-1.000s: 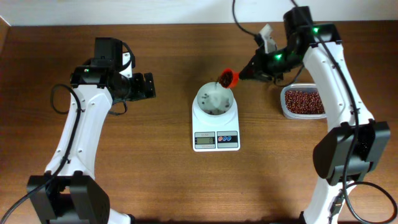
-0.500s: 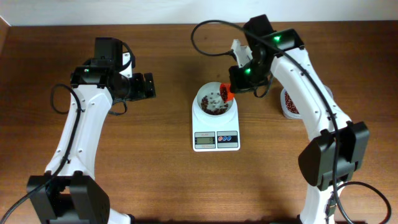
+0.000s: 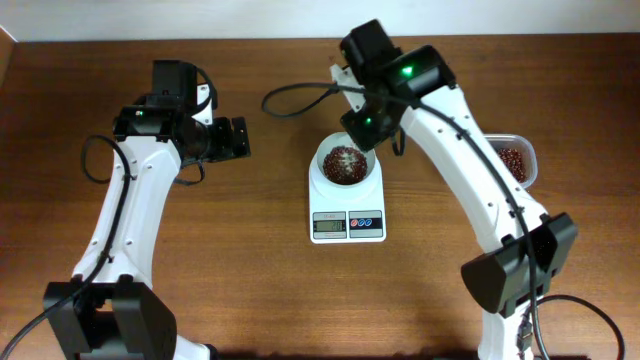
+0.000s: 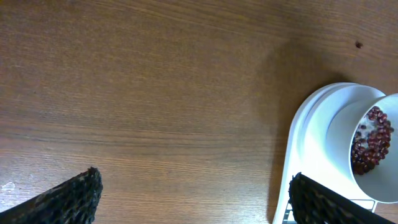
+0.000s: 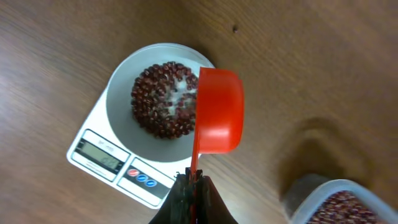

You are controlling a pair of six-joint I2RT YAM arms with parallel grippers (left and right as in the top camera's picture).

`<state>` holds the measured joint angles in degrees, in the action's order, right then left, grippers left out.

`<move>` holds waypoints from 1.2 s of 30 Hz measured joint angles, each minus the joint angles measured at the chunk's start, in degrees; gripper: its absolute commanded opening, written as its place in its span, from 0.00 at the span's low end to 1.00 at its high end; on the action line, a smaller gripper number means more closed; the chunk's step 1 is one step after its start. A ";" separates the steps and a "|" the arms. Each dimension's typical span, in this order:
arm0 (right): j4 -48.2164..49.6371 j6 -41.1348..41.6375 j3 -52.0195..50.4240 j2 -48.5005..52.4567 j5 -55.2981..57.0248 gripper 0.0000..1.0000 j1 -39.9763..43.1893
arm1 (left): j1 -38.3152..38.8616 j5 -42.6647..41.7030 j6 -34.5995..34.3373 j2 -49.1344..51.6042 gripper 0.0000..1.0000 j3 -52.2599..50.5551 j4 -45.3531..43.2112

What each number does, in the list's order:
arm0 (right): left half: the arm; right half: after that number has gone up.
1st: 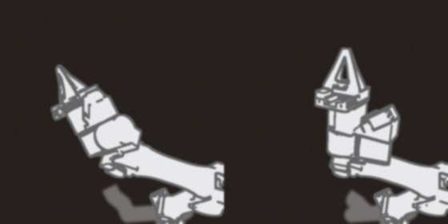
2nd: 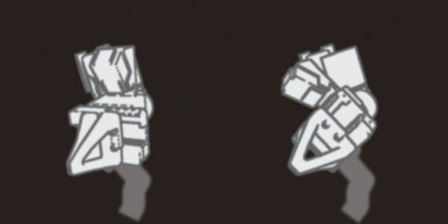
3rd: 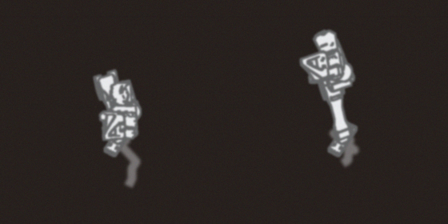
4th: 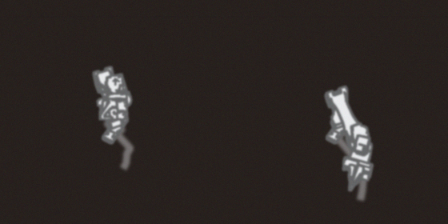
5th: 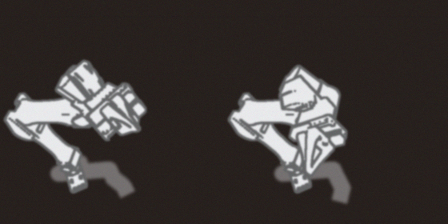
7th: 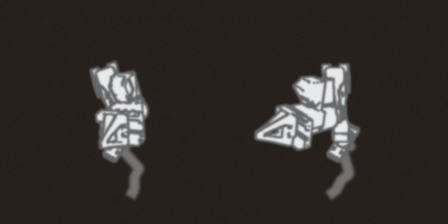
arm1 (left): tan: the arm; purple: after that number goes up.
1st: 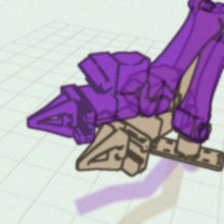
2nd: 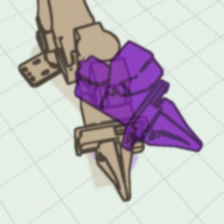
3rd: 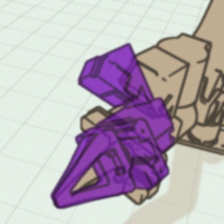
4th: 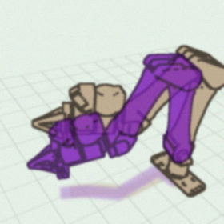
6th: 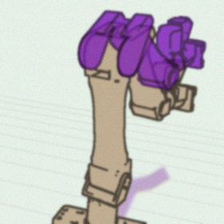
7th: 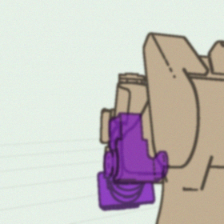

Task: Scoop item into bowl and weigh 50g on scale
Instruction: 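Tip the red scoop with the right gripper to pour beans into the bowl, then carry the empty scoop with the right gripper back to the bean tub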

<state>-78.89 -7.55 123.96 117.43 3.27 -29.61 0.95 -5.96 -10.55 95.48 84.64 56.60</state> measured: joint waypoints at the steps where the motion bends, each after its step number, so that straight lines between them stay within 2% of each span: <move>1: 0.00 -0.37 0.00 0.00 1.42 0.04 -0.70 | 0.00 -0.02 0.00 0.00 0.99 0.00 0.00; 12: 0.50 -1.68 0.00 0.00 4.24 0.04 -2.27 | 0.00 -0.02 0.00 0.00 0.99 0.00 0.00; 29: 1.86 -1.51 0.00 0.00 1.88 0.04 -1.84 | 0.00 0.00 0.00 0.00 0.99 0.00 0.00; 32: 0.24 -0.17 0.00 0.00 -0.61 0.04 1.33 | 0.00 0.00 0.00 0.00 0.99 0.00 0.00; 36: -4.15 0.31 0.02 0.00 -7.04 0.04 10.75 | 0.00 -0.02 0.00 0.00 0.99 0.00 0.00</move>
<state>-83.05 -7.25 123.98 117.43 -3.77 -18.85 0.95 -5.98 -10.55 95.48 84.64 56.60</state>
